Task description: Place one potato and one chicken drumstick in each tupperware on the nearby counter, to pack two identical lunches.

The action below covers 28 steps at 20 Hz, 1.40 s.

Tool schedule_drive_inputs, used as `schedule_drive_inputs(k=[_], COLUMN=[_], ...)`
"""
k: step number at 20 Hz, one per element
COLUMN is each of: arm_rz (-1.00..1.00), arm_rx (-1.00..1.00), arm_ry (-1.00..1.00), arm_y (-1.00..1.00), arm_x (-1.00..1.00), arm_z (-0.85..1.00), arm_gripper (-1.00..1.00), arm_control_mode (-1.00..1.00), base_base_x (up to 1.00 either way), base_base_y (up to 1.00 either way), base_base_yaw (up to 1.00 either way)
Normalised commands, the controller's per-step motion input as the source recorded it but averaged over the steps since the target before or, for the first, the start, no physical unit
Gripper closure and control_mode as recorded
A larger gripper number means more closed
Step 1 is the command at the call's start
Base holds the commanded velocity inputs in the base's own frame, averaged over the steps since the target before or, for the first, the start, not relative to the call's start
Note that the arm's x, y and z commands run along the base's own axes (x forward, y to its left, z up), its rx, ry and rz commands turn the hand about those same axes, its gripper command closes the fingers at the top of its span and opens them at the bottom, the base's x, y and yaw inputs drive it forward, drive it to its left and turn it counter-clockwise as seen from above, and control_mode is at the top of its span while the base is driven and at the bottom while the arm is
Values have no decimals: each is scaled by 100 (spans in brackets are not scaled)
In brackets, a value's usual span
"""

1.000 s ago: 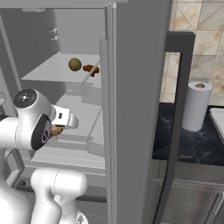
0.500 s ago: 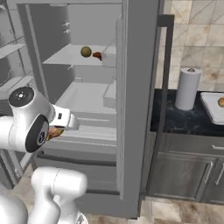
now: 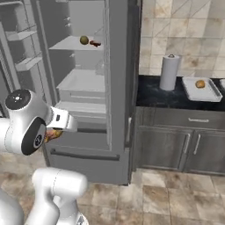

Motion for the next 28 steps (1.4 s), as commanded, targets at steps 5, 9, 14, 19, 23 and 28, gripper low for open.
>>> schedule_drive_inputs(k=[5,9,14,19,23,28], arm_rz=[0,0,0,0,0,0], arm_rx=[0,0,0,0,0,0], arm_ry=[0,0,0,0,0,0], arm_y=[0,0,0,0,0,0], arm_x=[0,0,0,0,0,0], arm_z=[0,0,0,0,0,0], arm_gripper=[100,100,100,100,100,100], arm_control_mode=[100,100,100,100,100,100], base_base_x=[-41,-4,0,1,32,91], base_base_y=[-100,-100,-100,-100,-83,-19], base_base_yaw=[-4,-8,-6,-6,-2,0])
